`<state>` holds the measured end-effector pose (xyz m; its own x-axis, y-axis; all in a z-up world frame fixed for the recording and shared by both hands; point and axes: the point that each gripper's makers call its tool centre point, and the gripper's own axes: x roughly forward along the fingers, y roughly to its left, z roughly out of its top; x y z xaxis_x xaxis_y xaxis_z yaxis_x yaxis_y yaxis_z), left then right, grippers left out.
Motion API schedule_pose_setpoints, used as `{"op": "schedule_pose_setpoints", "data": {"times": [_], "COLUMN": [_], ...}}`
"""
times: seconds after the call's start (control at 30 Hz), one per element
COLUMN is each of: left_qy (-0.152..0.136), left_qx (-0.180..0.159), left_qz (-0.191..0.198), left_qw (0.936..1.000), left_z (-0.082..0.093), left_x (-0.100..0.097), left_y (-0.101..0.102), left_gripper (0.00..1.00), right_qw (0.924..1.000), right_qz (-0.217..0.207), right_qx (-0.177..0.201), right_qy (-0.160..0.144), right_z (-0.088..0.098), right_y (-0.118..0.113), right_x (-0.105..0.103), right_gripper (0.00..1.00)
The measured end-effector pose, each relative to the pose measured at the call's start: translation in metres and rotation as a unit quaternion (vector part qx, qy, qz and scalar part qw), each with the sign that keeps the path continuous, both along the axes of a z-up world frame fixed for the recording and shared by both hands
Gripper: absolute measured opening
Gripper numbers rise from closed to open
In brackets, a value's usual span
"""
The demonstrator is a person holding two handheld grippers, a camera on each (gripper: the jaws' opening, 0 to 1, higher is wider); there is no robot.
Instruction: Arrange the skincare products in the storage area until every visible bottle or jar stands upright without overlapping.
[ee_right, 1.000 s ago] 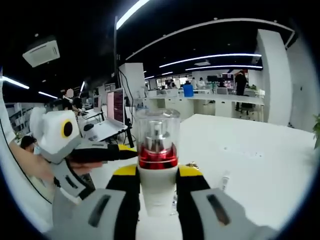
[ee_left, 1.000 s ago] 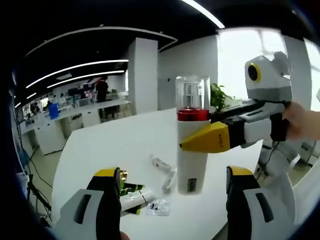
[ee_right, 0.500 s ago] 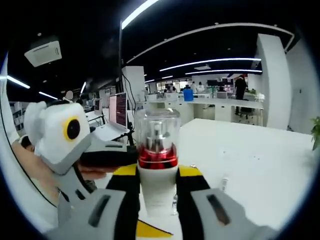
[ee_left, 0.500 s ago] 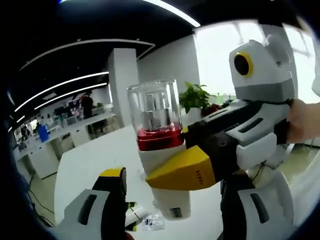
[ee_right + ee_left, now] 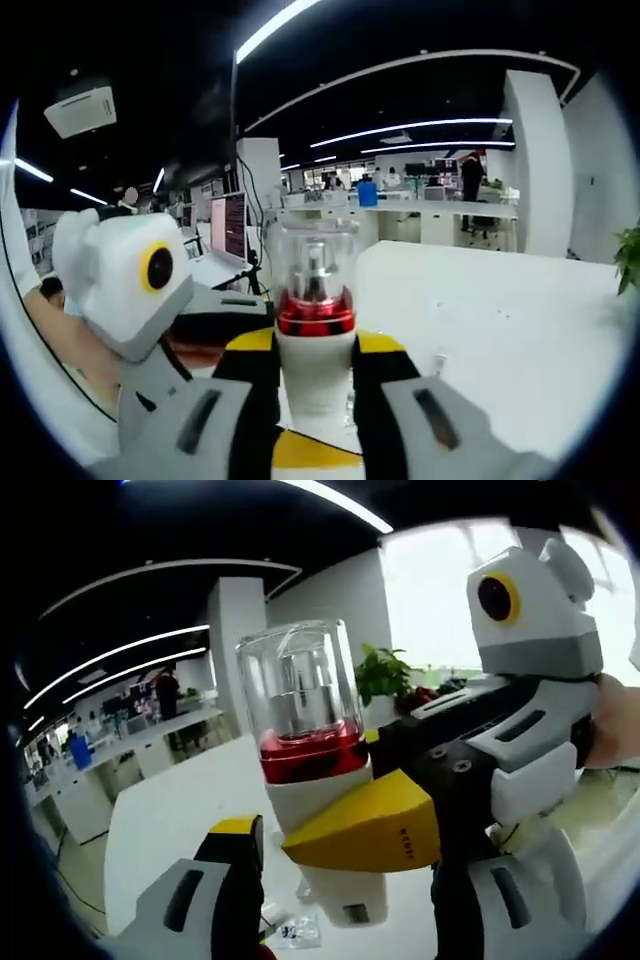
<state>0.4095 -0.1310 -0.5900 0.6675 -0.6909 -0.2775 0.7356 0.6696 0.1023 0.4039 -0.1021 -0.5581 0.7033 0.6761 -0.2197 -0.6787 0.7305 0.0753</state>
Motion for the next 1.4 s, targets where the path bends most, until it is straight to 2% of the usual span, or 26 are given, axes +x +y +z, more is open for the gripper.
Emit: {"op": "schedule_pose_setpoints", "data": {"times": [0.1,0.23,0.33,0.43,0.53,0.67,0.83,0.97,1.07,1.13,1.23,1.4], "left_qy": [0.006,0.009,0.018,0.024,0.034,0.061,0.071,0.074,0.082,0.086,0.099,0.129], "left_qx": [0.009,0.020,0.024,0.029,0.025,0.014,0.005,0.008,0.003,0.011,0.017,0.015], "left_qz": [0.005,0.010,0.002,-0.013,-0.017,-0.036,-0.064,-0.089,-0.120,-0.151,-0.199,-0.240], "left_qw": [0.9999,0.9997,0.9995,0.9992,0.9990,0.9974,0.9954,0.9932,0.9893,0.9847,0.9749,0.9621], "left_z": [-0.005,-0.010,-0.014,-0.019,-0.023,-0.030,-0.030,-0.030,-0.029,-0.031,-0.038,-0.050], "left_x": [0.002,0.003,0.002,-0.001,-0.002,-0.004,-0.007,-0.009,-0.012,-0.017,-0.026,-0.035], "left_y": [0.001,0.005,0.003,-0.002,-0.003,-0.007,-0.013,-0.020,-0.025,-0.029,-0.035,-0.043], "left_gripper": [0.57,0.43,0.40,0.32,0.31,0.29,0.28,0.28,0.28,0.28,0.28,0.28], "right_qw": [1.0000,0.9999,0.9998,0.9997,0.9997,0.9997,0.9997,0.9998,0.9995,0.9993,0.9985,0.9966], "right_qz": [-0.004,-0.014,-0.021,-0.023,-0.026,-0.023,-0.008,0.010,0.026,0.035,0.054,0.079], "right_qx": [0.000,-0.003,0.003,0.001,0.000,0.009,0.023,0.018,0.019,0.017,0.012,0.021], "right_qy": [0.000,-0.002,-0.003,-0.006,-0.005,0.005,0.007,0.005,0.001,-0.002,-0.003,0.006], "right_z": [-0.001,-0.001,-0.002,-0.006,-0.009,-0.016,-0.016,-0.013,-0.010,-0.010,-0.010,-0.014], "right_y": [-0.002,-0.006,-0.007,-0.007,-0.010,-0.015,-0.021,-0.024,-0.027,-0.029,-0.032,-0.035], "right_x": [0.000,0.001,0.001,0.001,0.000,-0.002,-0.002,-0.001,-0.002,-0.004,-0.008,-0.013], "right_gripper": [0.26,0.26,0.26,0.26,0.27,0.27,0.28,0.29,0.30,0.31,0.32,0.33]}}
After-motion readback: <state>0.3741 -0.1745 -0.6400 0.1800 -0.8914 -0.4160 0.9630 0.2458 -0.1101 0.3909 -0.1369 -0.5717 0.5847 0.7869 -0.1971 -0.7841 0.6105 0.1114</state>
